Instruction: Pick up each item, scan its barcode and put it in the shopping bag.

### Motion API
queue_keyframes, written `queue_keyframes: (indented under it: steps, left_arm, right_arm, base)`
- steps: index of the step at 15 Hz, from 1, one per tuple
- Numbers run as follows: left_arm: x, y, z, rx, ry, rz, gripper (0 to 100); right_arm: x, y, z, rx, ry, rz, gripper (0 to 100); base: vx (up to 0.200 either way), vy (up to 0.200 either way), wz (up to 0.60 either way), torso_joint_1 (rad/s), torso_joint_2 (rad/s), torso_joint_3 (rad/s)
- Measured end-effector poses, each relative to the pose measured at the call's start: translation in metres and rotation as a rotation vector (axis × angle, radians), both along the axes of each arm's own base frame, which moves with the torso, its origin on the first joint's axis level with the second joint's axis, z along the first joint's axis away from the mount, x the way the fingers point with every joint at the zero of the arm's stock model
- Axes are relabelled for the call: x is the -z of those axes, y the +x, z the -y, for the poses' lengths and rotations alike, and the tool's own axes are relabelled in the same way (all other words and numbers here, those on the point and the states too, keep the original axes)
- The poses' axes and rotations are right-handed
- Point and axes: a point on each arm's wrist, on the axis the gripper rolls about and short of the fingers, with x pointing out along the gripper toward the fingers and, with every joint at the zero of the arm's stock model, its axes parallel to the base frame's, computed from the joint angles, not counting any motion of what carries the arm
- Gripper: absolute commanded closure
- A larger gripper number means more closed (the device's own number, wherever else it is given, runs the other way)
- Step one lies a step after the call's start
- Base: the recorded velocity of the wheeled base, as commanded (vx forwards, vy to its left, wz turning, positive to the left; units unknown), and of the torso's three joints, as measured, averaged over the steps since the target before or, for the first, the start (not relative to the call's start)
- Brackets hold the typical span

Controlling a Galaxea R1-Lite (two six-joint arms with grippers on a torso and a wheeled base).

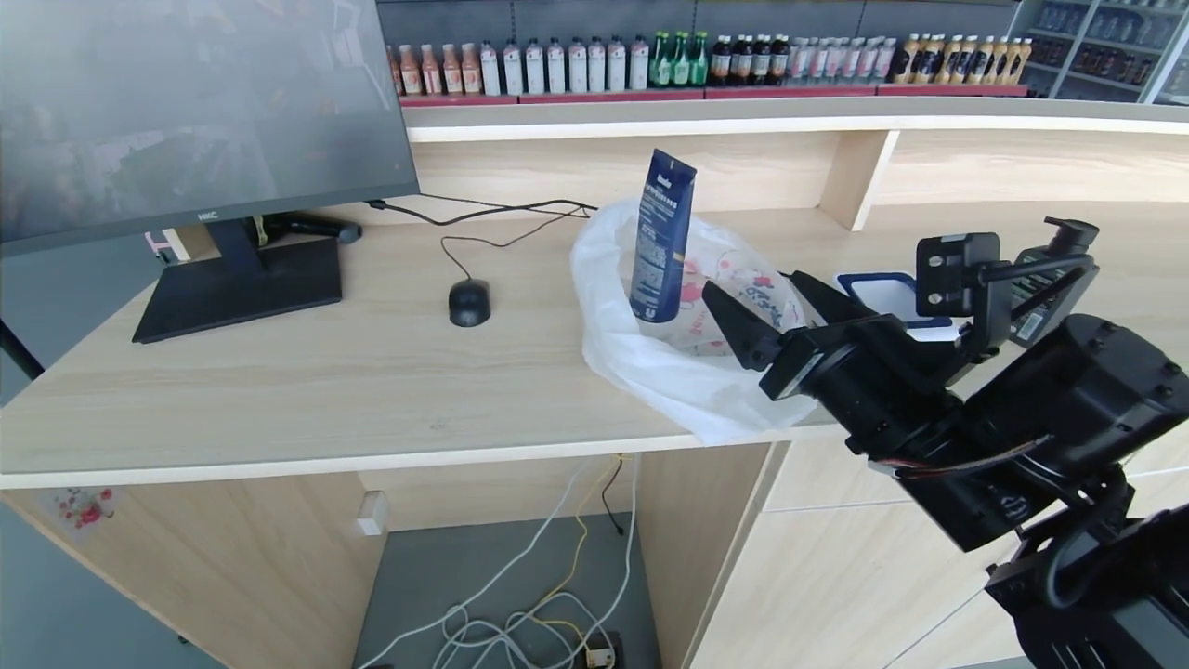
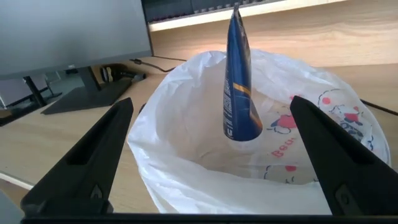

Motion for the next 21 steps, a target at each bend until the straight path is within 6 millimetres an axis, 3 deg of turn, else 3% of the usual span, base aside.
queue_keyframes:
  steps: [17,21]
  left_arm:
    - [0.0,0.0,0.0,0.0,-0.002,0.0,0]
    - [0.0,0.0,0.0,0.0,-0.003,0.0,0]
  right_arm:
    - [-0.008,-0.001,0.018,0.047,0.017,0.024,0]
    - [-0.006,-0.003,0.019,0.042,0.014,0.021,0]
  base:
    - [0.0,-0.2,0.0,0.002,0.0,0.002]
    - [0.0,-0.2,0.45,0.002,0.0,0.002]
